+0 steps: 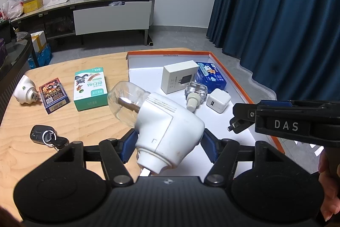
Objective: Organize rigid objects
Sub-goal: 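Lower the diffuser and black charger slowly into the orange-rimmed box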
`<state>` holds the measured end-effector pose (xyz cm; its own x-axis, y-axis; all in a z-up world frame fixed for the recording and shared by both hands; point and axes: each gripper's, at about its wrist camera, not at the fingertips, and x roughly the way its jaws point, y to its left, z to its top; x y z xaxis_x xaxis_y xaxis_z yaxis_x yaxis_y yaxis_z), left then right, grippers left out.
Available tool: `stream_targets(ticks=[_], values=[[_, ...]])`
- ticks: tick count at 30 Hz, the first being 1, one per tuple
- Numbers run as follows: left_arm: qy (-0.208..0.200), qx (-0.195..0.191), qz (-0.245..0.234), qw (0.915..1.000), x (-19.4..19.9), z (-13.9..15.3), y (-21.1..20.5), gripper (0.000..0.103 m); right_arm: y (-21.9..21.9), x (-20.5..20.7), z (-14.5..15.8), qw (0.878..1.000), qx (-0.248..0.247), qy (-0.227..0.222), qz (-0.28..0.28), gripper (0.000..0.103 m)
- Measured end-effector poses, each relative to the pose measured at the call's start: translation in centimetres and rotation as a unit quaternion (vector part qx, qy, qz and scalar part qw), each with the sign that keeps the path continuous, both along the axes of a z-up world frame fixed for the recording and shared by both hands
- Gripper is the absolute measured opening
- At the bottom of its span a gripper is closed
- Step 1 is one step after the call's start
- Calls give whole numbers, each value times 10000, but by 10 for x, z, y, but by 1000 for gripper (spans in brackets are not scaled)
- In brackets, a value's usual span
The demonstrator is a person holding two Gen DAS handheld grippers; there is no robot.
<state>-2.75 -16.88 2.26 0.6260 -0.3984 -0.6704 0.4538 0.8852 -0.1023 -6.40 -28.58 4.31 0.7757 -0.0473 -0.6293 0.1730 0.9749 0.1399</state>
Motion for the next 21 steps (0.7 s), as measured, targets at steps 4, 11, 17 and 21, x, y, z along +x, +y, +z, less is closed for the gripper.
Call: stream_targets(ticks=[4, 11, 17, 21], values=[[8, 3, -6, 10000, 0, 0, 0, 66, 1, 0, -2, 10000, 9, 18, 7, 56], [5, -7, -3, 10000, 0, -1, 0, 66, 2, 2, -4, 10000, 15, 34, 23, 56], [20, -4, -2, 10000, 1, -2, 0, 66, 2, 3, -6, 10000, 21, 56, 37, 56], [13, 0, -2, 10000, 1, -2, 0, 66, 4, 3, -7, 10000, 22, 64, 38, 56]])
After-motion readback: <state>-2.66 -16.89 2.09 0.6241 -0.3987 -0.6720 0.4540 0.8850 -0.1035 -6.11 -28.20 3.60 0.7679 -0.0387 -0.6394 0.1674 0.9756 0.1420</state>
